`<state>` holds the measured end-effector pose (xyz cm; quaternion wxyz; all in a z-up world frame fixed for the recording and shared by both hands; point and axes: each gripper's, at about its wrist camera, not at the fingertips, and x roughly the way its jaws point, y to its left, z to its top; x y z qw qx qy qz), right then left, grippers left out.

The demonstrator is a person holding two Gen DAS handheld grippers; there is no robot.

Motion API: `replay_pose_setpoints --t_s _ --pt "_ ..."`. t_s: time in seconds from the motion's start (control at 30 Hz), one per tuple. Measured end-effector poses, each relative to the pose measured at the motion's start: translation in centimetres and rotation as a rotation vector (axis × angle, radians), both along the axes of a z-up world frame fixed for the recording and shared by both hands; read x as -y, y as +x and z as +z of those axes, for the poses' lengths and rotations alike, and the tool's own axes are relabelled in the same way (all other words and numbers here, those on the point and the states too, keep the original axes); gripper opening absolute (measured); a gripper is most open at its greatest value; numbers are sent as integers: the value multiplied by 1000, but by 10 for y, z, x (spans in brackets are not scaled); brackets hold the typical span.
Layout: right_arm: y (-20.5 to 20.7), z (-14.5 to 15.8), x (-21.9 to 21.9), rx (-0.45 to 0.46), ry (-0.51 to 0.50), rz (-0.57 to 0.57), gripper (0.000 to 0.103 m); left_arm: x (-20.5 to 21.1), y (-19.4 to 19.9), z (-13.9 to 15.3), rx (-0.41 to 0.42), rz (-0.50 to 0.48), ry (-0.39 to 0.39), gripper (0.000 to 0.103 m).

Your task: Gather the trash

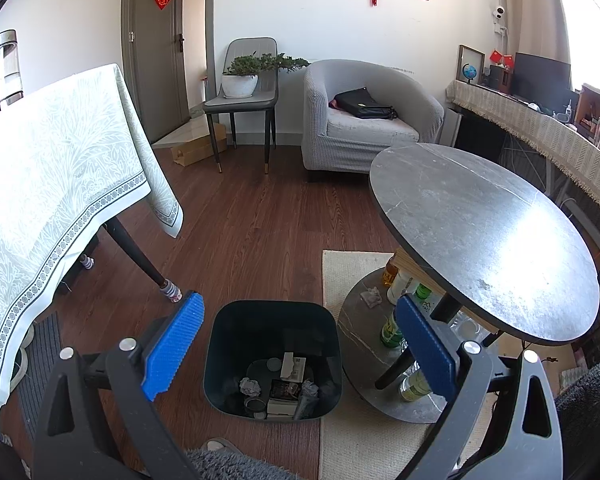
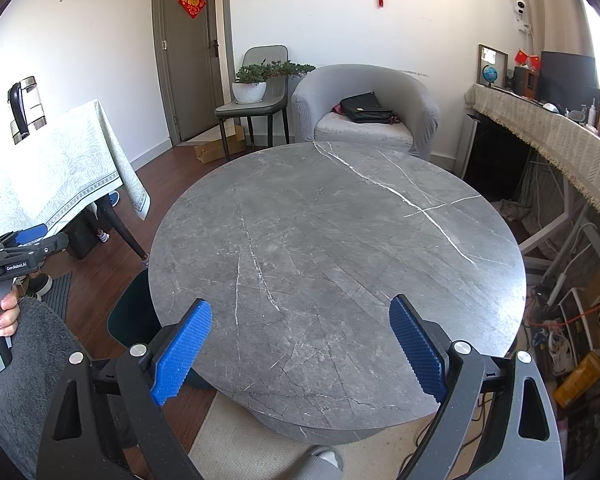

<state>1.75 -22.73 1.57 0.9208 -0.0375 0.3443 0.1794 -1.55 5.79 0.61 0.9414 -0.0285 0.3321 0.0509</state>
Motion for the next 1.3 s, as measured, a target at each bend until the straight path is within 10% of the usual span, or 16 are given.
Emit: replay_pose_setpoints --t_s 1.3 --pt "-1 -3 -4 -5 -6 4 92 5 -2 -4 -2 -5 3 98"
